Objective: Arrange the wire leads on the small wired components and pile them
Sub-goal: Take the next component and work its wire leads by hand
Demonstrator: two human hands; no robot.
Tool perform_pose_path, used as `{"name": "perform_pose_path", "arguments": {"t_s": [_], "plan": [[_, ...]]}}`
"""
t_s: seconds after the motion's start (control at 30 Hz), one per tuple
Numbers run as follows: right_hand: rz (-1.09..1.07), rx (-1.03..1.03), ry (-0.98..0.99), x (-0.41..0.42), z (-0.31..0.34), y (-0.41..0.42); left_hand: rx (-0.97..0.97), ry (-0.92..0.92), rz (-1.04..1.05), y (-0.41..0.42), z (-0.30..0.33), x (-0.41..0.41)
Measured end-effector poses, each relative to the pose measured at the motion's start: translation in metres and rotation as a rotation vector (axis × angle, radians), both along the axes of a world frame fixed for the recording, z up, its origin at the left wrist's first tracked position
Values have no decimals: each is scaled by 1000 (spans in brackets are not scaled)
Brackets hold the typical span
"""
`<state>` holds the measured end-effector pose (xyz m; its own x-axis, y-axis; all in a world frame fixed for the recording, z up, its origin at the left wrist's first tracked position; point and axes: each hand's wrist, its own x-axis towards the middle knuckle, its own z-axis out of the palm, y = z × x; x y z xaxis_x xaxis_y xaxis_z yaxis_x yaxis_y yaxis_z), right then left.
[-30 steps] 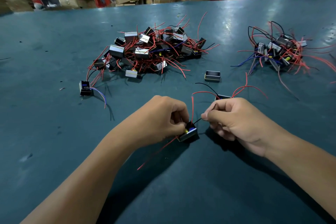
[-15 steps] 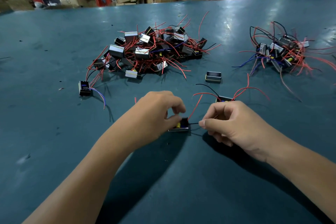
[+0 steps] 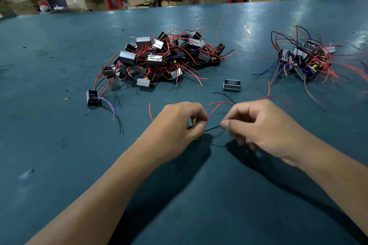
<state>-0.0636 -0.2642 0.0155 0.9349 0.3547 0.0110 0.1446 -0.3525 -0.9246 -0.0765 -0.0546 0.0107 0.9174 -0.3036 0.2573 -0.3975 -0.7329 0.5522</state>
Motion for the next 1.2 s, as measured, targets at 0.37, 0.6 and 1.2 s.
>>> {"name": "perform_pose_path", "arguments": {"t_s": [0.37, 0.6, 1.2], "plan": [[-280, 64, -398, 30, -4, -19, -24, 13, 47, 11, -7, 7], [-167, -231, -498, 31, -11, -19, 29, 2, 115, 19, -7, 14], [140, -560, -640, 14, 4, -19, 70, -50, 165, 18, -12, 18]]}}
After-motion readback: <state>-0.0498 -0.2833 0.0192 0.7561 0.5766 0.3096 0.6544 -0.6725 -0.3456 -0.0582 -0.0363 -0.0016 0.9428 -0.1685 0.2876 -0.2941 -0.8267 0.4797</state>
